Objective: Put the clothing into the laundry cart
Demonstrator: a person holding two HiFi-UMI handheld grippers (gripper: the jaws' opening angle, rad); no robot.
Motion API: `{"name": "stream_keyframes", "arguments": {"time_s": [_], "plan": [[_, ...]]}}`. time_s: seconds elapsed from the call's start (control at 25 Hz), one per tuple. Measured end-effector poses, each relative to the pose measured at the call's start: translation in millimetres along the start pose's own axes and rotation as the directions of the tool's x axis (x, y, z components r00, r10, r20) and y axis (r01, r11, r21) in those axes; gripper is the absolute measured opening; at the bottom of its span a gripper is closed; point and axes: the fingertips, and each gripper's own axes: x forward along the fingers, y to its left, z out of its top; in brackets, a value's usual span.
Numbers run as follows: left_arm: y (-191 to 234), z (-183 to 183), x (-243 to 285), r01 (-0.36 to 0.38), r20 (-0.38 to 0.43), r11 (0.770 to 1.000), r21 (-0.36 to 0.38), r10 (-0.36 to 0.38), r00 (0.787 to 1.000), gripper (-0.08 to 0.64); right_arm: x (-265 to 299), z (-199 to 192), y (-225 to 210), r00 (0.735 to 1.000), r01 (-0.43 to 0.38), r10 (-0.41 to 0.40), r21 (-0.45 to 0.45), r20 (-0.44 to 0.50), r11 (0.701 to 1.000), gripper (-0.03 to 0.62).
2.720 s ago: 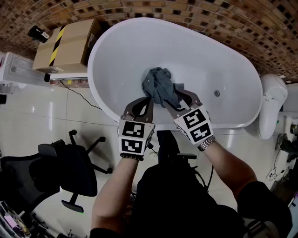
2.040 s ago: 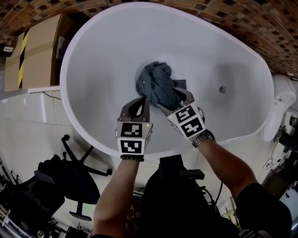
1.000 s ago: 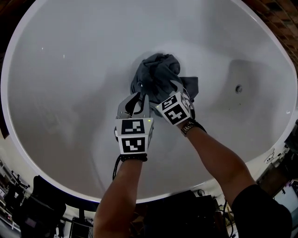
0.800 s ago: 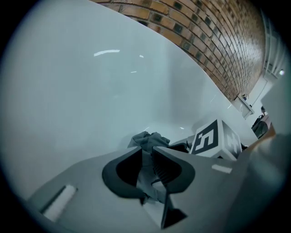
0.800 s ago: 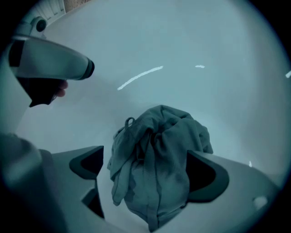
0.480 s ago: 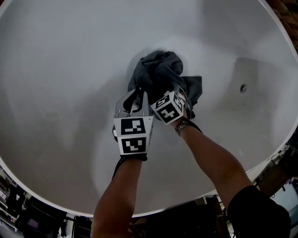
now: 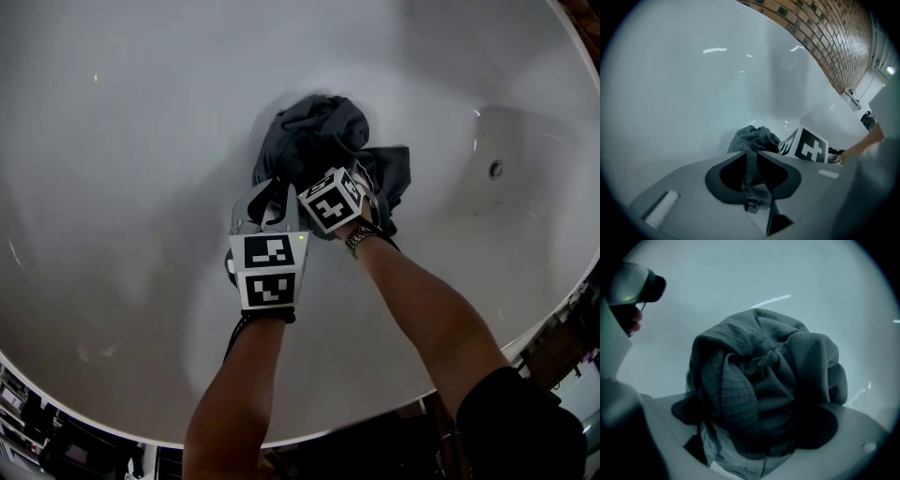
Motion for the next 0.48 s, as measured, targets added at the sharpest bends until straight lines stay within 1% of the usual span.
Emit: {"name": "stream_keyframes", "arguments": {"time_s": [0.08, 0.12, 0.2, 0.24, 0.36, 0.4, 0.48], "plan": [[-4, 6, -16, -0.007, -0.001, 1.0, 0.006, 0.007, 1.0, 0.072, -14, 3, 1, 1.0, 0.002, -0.002, 0.023, -0.003, 1.0, 0.547], [-6, 12, -27, -0.013, -0.002, 1.0, 0.009, 0.013, 1.0, 0.072, -25, 6, 1, 1.0, 0.009, -0.009, 0.033, -0.005, 0.999, 0.507], [-7, 22, -42, -0.025, -0.005, 1.0, 0.013, 0.025, 1.0, 0.072, -40, 12, -2, 0.999, 0.031, -0.031, 0.043, -0.015, 0.999, 0.409], [-5, 23, -44, -0.029, -0.007, 0.999, 0.014, 0.029, 1.0, 0.072, -42, 14, -5, 0.999, 0.041, -0.04, 0.044, -0.019, 0.998, 0.372], [6, 19, -37, -0.034, -0.01, 0.999, 0.017, 0.034, 0.999, 0.071, -33, 17, -7, 0.999, 0.047, -0.046, 0.046, -0.019, 0.998, 0.209], [8, 18, -37, -0.035, -0.009, 0.999, 0.018, 0.035, 0.999, 0.071, -33, 16, -4, 0.999, 0.045, -0.044, 0.048, -0.012, 0.998, 0.175], [-6, 17, -42, -0.036, -0.004, 0.999, 0.021, 0.037, 0.999, 0.069, -45, 1, -1, 0.999, 0.038, -0.039, 0.06, 0.005, 0.997, 0.149]]}}
